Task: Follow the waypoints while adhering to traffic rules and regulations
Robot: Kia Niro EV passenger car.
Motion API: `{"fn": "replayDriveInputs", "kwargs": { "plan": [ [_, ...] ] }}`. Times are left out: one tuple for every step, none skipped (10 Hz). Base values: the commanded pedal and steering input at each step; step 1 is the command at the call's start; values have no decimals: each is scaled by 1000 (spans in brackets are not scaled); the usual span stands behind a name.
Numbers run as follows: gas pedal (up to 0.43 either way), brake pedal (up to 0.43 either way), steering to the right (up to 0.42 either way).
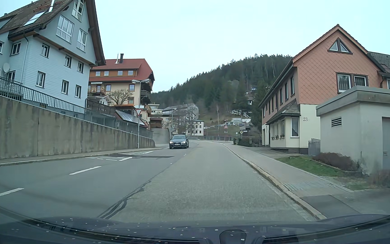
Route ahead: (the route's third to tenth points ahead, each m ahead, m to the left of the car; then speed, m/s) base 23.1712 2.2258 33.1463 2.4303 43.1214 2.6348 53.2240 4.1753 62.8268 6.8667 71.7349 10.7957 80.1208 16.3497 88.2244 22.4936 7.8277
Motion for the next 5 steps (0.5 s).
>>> {"fn": "replayDriveInputs", "kwargs": {
  "plan": [
    [268, 0, -4],
    [268, 0, -3],
    [268, 0, -3],
    [268, 0, -3],
    [268, 0, -3]
  ]
}}
